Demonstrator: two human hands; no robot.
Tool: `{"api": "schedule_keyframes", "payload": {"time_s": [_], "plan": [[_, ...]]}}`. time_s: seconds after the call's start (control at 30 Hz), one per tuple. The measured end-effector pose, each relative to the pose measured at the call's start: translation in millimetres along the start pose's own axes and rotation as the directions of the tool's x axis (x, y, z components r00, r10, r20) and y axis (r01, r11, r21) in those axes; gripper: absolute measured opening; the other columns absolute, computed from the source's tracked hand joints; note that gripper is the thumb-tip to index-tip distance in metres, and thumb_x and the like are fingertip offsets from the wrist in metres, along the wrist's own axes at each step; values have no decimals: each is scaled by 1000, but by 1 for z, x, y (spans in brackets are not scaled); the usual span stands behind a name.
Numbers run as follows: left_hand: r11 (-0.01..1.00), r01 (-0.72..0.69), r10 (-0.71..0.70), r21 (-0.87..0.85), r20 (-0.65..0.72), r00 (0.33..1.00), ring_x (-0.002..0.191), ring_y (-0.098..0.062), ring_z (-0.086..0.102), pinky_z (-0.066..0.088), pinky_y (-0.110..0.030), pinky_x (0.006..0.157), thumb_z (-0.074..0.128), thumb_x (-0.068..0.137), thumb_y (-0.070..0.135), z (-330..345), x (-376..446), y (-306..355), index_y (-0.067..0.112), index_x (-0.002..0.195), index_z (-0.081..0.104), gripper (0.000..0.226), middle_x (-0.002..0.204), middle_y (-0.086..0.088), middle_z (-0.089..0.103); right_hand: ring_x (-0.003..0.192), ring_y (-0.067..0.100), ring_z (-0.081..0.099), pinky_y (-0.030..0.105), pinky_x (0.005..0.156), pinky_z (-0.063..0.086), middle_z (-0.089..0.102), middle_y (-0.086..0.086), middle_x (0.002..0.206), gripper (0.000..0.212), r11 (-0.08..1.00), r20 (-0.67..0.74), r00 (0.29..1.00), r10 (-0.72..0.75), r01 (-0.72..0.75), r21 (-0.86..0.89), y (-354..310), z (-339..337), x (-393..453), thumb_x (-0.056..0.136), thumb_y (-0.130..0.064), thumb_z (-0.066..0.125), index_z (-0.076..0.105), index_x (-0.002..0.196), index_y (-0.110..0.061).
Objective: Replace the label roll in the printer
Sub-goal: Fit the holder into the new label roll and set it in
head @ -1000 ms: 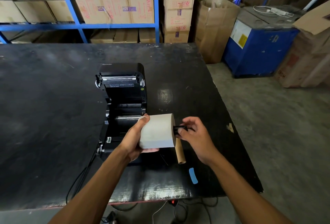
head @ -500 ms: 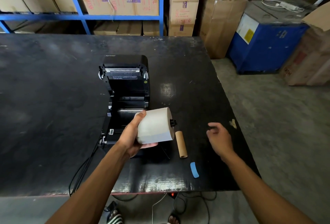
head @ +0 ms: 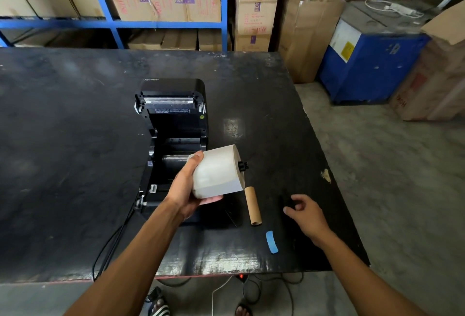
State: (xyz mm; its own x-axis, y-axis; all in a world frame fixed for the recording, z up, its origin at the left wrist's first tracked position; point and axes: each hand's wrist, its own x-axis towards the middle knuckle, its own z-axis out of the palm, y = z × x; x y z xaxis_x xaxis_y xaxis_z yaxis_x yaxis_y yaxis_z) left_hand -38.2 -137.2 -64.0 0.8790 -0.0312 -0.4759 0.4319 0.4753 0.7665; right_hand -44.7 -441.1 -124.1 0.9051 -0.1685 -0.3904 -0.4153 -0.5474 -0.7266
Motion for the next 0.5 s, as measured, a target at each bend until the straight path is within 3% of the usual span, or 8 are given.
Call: {"api": "schedule_keyframes", "payload": {"time_s": [0.07,0.13,0.2,0.37,0.5], "plan": [[1000,-17,17,-3,1,1000,87,-25,76,58,-51,71,64,82,57,2,0,-1,39,100,72,27,94,2,78,89,13,62,19,68,48,60,3,100,46,963,60,995,-78,59,264,-30,-2,-12,84,-17,72,57,127,-19],[999,-40,40,-12,2,999,87,-24,76,58,-51,70,63,83,56,4,0,-1,40,103,70,27,94,4,79,94,14,65,23,74,51,65,5,104,44,865,102,980,-173,101,491,-61,-2,-23,86,-15,70,58,128,-20],[998,-63,63,-22,0,998,88,-24,75,58,-51,70,62,84,56,6,0,-1,41,107,68,28,94,6,79,100,14,66,29,81,53,67,1,108,41,790,99,960,-263,156,593,-88,-2,-30,87,-14,68,60,125,-28],[995,-100,100,-17,1,995,95,-27,72,58,-52,70,59,87,53,13,-3,2,39,113,66,30,97,6,77,101,6,67,20,76,56,67,-1,110,42,736,74,904,-420,292,610,-121,6,-39,88,-12,67,62,120,-38],[993,-117,117,17,5,993,99,-29,71,58,-50,71,62,82,54,17,-8,5,39,115,64,36,106,1,75,104,6,65,23,82,57,67,-10,110,43,765,87,880,-467,353,538,-123,17,-42,90,-12,65,61,121,-42]]}}
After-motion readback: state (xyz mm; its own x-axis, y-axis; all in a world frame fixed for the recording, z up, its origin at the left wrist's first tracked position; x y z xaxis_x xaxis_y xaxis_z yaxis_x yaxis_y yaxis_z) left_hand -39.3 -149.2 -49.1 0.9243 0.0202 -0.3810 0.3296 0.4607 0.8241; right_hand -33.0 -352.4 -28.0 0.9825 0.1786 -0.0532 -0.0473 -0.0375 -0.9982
